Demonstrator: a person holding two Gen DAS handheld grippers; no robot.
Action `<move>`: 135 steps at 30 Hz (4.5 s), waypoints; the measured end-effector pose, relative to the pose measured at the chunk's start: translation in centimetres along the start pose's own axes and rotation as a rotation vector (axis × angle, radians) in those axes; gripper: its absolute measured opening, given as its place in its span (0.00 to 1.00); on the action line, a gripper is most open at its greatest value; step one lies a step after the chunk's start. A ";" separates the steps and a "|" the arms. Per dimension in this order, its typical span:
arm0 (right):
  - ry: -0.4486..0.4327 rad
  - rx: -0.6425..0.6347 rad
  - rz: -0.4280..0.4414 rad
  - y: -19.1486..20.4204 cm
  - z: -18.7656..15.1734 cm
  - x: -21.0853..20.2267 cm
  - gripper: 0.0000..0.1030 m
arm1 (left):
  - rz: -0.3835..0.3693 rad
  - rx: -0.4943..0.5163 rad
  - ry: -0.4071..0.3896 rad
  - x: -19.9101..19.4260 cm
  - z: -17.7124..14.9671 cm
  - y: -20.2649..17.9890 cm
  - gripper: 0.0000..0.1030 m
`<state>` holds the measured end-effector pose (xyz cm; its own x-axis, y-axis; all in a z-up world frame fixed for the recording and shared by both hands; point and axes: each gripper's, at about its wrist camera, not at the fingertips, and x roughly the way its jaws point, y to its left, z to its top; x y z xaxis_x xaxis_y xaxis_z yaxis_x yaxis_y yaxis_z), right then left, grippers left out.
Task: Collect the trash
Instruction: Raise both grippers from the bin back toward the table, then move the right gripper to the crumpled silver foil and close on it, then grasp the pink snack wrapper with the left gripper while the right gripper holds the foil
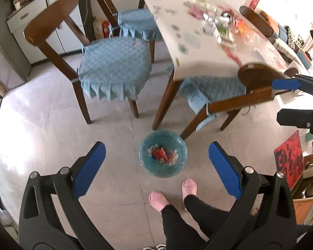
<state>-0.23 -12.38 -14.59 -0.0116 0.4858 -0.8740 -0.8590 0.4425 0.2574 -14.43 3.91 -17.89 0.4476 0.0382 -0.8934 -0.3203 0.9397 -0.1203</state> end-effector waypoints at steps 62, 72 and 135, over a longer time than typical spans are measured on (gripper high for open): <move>-0.169 0.199 -0.067 -32.5 16.6 -1.7 0.95 | 0.052 0.123 -0.121 9.8 30.1 -17.2 0.94; -0.121 0.232 -0.058 -34.7 17.5 2.1 0.95 | 0.050 0.123 -0.099 11.8 31.1 -17.6 0.94; 0.098 0.123 -0.070 -38.2 18.4 8.6 0.20 | -0.035 0.071 0.053 26.6 41.3 -15.5 0.94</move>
<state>41.94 -11.27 -24.34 -0.0090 0.3776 -0.9259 -0.7908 0.5641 0.2377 36.87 4.42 -21.91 0.4124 -0.0109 -0.9109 -0.2443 0.9620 -0.1221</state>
